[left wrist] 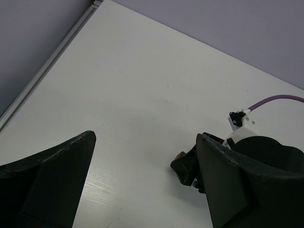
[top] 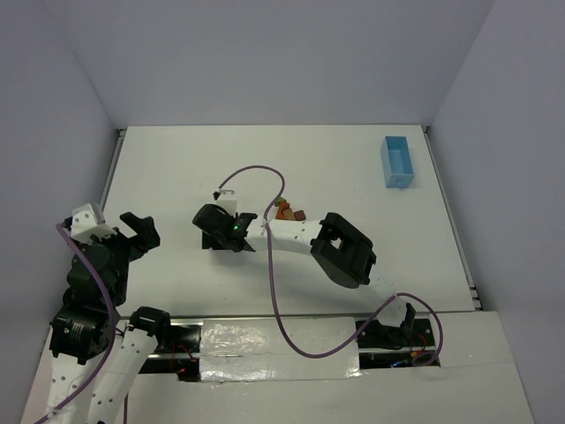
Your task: Build the wood block tower
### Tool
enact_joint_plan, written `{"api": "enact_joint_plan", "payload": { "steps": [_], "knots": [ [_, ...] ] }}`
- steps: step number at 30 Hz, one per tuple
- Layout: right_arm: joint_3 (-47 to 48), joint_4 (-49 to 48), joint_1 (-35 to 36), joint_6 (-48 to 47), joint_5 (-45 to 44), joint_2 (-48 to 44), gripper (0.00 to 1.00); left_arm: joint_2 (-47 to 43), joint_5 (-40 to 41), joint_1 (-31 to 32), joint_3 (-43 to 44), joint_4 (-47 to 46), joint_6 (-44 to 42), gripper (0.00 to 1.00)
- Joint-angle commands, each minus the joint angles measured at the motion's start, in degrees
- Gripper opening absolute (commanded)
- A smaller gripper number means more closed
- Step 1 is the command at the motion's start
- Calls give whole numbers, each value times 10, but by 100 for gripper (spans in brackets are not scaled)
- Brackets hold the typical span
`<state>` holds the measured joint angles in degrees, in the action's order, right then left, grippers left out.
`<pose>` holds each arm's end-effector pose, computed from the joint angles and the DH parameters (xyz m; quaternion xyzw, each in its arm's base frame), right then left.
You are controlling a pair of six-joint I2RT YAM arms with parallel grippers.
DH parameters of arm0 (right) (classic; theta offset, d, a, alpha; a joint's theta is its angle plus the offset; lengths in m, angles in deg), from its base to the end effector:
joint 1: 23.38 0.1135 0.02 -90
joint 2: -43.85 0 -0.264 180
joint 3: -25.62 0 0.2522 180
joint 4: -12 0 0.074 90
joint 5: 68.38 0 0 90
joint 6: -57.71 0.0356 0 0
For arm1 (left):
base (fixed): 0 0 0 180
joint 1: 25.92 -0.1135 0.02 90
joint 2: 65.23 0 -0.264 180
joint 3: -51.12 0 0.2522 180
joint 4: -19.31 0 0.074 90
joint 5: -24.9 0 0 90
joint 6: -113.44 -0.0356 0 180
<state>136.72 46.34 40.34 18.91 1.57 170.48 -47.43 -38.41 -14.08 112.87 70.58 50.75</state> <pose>0.2278 0.4337 0.1757 -0.0415 0.9260 0.1969 0.3196 0.0573 0.0043 0.3558 -0.2494 0.7034 -0.0520 0.6636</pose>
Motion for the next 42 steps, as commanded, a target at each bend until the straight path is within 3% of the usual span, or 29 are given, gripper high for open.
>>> {"api": "enact_joint_plan", "payload": {
  "steps": [1,11,19,23,26,30,42],
  "knots": [
    [-4,-18,-4,10,-2,-12,59,0,-3,2,5,-20,-2,99],
    [-37,-32,0,17,-8,-43,59,0,-3,2,5,-19,-2,99],
    [-115,-28,-5,-9,-69,-166,59,3,-5,2,5,-20,-3,99],
    [-201,-43,-64,-35,-67,-256,59,3,-4,2,5,-20,-3,100],
    [-250,-38,-128,-86,-4,-277,59,4,-6,2,4,-22,-4,100],
    [-288,-16,-217,-181,16,-297,53,6,-7,2,4,-22,-4,99],
    [-244,22,-285,-266,47,-213,50,11,-9,2,4,-23,-5,99]
  ]
}}
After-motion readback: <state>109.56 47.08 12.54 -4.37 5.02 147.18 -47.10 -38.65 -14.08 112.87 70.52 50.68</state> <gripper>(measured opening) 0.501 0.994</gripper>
